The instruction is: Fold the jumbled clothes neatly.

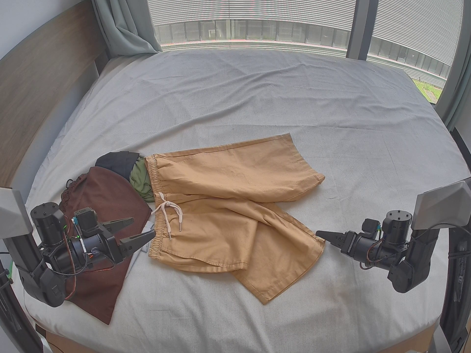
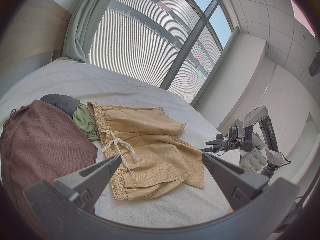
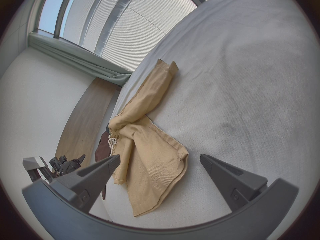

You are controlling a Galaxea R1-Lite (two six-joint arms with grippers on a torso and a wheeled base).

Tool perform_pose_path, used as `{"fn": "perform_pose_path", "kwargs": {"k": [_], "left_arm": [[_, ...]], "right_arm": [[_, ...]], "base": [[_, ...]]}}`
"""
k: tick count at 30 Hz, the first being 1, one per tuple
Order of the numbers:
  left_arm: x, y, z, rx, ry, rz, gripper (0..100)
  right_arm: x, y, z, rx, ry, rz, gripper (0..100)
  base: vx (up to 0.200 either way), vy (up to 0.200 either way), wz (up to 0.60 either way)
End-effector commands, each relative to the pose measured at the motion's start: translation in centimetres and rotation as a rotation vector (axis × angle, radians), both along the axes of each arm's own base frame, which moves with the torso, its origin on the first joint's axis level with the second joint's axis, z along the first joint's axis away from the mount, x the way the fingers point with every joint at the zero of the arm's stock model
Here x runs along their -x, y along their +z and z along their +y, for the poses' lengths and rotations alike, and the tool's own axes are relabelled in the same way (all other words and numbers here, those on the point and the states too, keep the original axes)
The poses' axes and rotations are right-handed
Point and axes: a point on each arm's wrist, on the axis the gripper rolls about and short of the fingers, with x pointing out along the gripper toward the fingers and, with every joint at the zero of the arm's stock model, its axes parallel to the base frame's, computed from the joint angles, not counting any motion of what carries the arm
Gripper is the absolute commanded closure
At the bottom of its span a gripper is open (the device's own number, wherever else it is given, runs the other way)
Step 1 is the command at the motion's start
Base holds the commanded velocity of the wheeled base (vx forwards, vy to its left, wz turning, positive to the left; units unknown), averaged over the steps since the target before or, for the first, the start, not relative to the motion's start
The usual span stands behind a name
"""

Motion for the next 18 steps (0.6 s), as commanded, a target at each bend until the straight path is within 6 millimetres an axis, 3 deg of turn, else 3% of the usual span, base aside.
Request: {"fn": "perform_pose_path", "kwargs": {"k": [1, 13, 14, 18], "left_arm": [[0.0, 0.0, 0.0, 0.0, 0.001, 0.001, 0], [0.0, 0.0, -0.1, 0.0, -0.002, 0.001, 0], [-0.1, 0.0, -0.1, 0.0, -0.002, -0.001, 0], [0.0, 0.0, -0.1, 0.0, -0.002, -0.003, 0]], "right_arm": [[-0.3, -1.4, 0.2, -0.017, -0.005, 0.049, 0], [-0.9, -2.3, 0.9, -0.023, -0.009, 0.063, 0], [-1.0, -2.4, 1.0, -0.025, -0.018, 0.063, 100], [-1.2, -2.5, 1.1, -0.032, -0.031, 0.068, 100]], "base": [[0.0, 0.0, 0.0], [0.0, 0.0, 0.0], [0.0, 0.0, 0.0], [0.0, 0.0, 0.0]]}}
